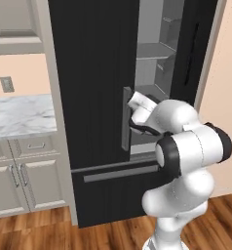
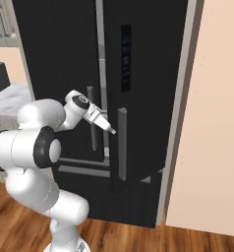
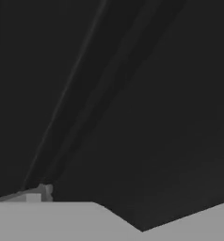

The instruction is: Place one of the steaks on the plate and the other in the bowl. Then place the bowl in the fridge.

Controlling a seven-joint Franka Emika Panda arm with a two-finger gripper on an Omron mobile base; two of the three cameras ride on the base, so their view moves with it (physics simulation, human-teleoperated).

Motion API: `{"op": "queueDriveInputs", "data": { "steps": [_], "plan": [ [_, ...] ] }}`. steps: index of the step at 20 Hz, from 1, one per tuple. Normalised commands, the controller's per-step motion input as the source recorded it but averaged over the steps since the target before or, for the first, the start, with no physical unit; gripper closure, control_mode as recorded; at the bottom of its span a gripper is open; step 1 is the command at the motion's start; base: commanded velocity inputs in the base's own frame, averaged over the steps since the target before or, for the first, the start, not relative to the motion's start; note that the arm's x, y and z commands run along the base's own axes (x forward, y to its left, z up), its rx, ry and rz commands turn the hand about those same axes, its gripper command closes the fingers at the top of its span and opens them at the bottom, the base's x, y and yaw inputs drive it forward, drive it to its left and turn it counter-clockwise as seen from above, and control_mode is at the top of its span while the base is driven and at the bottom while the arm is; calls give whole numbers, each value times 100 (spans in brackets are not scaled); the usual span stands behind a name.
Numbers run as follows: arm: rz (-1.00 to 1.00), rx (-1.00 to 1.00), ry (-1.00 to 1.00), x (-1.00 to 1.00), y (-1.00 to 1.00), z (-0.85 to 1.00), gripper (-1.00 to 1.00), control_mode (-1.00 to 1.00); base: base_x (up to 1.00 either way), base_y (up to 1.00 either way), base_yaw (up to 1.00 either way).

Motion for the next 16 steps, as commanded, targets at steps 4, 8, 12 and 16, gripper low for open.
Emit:
{"op": "queueDriveInputs", "data": {
  "steps": [4, 8, 12, 16],
  "plan": [
    [-4, 2, -25, -100, -100, 0, -100, -100, 0, 0, 0],
    [7, 6, -32, -95, -100, 0, -100, -100, 0, 0, 0],
    [12, 18, -20, -73, -100, 0, -100, -100, 0, 0, 0],
    [11, 16, -4, -7, -100, 12, -100, -100, 0, 0, 0]
  ]
}}
